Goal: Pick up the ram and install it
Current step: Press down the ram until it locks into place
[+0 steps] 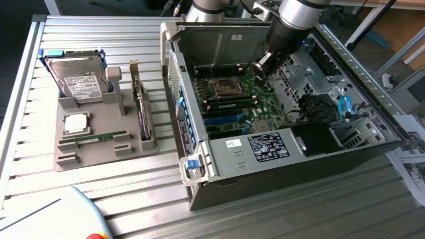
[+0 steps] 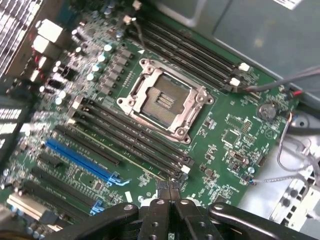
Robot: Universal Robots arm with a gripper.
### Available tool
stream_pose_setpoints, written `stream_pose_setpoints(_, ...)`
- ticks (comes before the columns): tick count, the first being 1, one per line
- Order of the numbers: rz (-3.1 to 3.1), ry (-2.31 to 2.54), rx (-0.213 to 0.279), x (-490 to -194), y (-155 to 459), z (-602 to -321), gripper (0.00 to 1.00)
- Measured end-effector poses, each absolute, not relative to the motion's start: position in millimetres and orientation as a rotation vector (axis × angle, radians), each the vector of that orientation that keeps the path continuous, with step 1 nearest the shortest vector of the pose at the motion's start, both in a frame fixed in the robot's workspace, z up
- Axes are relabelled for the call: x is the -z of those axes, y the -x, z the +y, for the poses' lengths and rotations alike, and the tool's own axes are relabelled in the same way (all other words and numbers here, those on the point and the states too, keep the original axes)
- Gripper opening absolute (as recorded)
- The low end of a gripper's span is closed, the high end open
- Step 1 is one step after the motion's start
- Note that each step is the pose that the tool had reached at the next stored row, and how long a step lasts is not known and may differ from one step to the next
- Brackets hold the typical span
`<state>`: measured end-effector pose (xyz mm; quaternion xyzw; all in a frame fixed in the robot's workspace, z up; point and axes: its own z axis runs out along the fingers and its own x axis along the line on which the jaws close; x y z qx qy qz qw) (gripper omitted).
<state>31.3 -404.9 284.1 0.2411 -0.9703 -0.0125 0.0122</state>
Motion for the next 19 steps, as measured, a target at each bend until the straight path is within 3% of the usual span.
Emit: stream_pose_setpoints(19, -3.114, -0.223, 0.045, -284.2, -31.3, -404.9, 0.11)
